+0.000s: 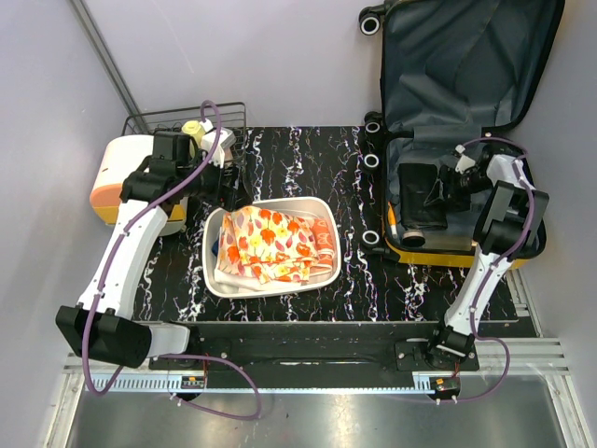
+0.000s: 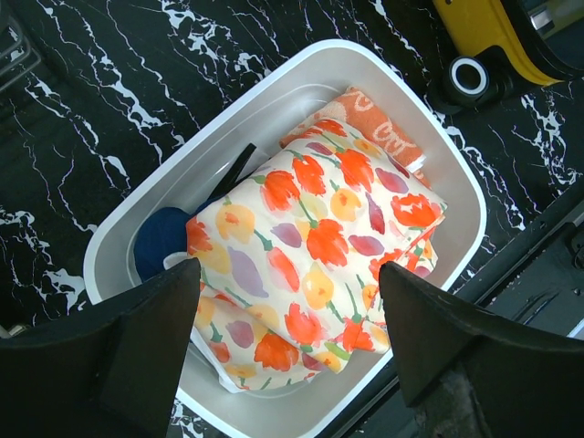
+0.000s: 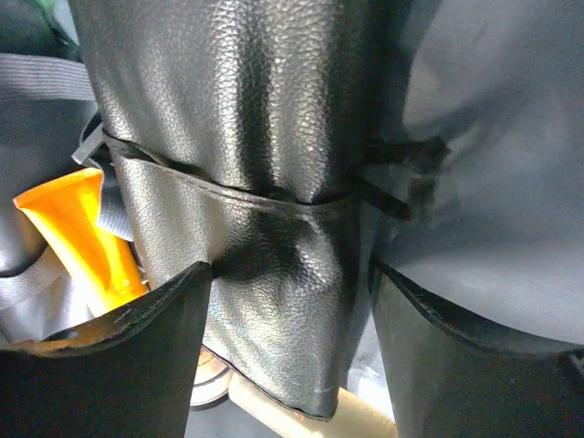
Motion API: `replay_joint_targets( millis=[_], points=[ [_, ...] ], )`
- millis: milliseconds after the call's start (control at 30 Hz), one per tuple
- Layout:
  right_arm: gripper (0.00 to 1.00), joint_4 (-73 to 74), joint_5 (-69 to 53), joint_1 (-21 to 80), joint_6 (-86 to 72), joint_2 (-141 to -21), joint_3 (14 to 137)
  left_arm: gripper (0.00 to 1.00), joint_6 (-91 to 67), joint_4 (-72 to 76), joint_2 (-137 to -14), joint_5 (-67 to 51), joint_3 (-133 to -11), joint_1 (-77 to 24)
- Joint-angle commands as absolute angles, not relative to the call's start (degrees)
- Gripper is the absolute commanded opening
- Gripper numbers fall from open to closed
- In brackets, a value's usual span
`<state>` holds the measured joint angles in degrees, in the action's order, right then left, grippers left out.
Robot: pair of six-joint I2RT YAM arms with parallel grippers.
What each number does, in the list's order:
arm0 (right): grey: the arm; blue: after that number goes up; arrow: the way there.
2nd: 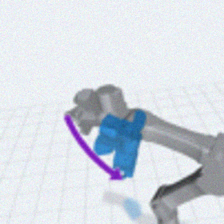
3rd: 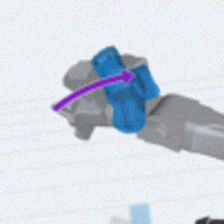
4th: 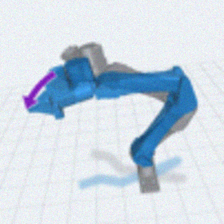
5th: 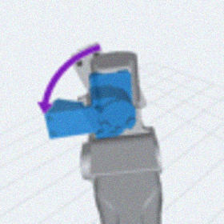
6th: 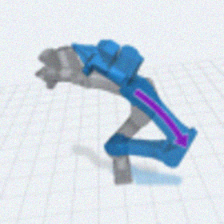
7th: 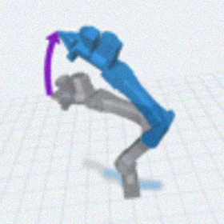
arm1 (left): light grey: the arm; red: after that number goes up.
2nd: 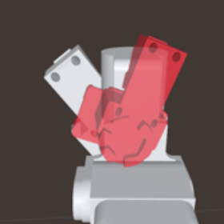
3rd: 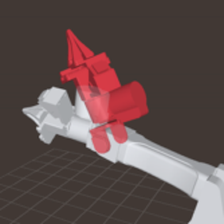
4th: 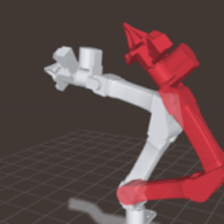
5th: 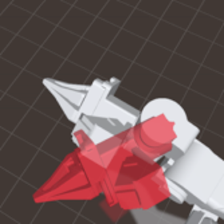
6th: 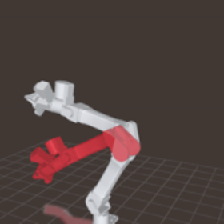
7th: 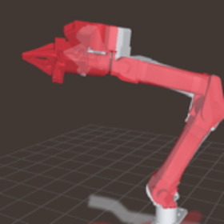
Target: Open, take out, and arrange the luggage
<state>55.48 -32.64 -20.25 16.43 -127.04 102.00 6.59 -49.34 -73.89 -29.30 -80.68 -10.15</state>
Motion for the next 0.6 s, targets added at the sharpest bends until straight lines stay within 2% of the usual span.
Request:
replay_joint_targets(
  millis=[0, 100, 133, 200, 233, 267, 567],
  points=[
    [0.67, 58.09, -41.38, -20.48, 16.35, -127.44, 104.68, 0.83, 5.19, -47.20, -74.36, -29.09, -83.32, -10.37],
    [0.46, 58.53, -46.49, -20.83, 16.08, -125.43, 105.64, 0.83, 5.10, -47.20, -74.01, -28.92, -83.14, -10.46],
    [0.31, 58.54, -46.67, -20.83, 16.08, -123.94, 105.91, 0.83, 5.27, -47.20, -73.92, -28.92, -83.06, -10.37],
    [0.17, 58.88, -47.02, -20.83, 17.22, -122.44, 107.05, 0.83, 5.45, -47.11, -73.65, -28.83, -83.06, -10.37],
    [0.03, 59.06, -47.02, -20.83, 17.75, -120.69, 107.40, 0.83, 5.71, -47.11, -73.65, -28.92, -82.97, -10.37],
    [0.00, 59.06, -46.85, -20.83, 18.19, -119.89, 108.19, 0.83, 5.71, -47.11, -73.65, -29.00, -83.06, -10.37],
    [0.00, 54.15, -49.67, -17.33, 20.29, -103.90, 109.95, 0.84, 3.17, -46.23, -73.21, -26.63, -83.05, -9.15]
  ],
)
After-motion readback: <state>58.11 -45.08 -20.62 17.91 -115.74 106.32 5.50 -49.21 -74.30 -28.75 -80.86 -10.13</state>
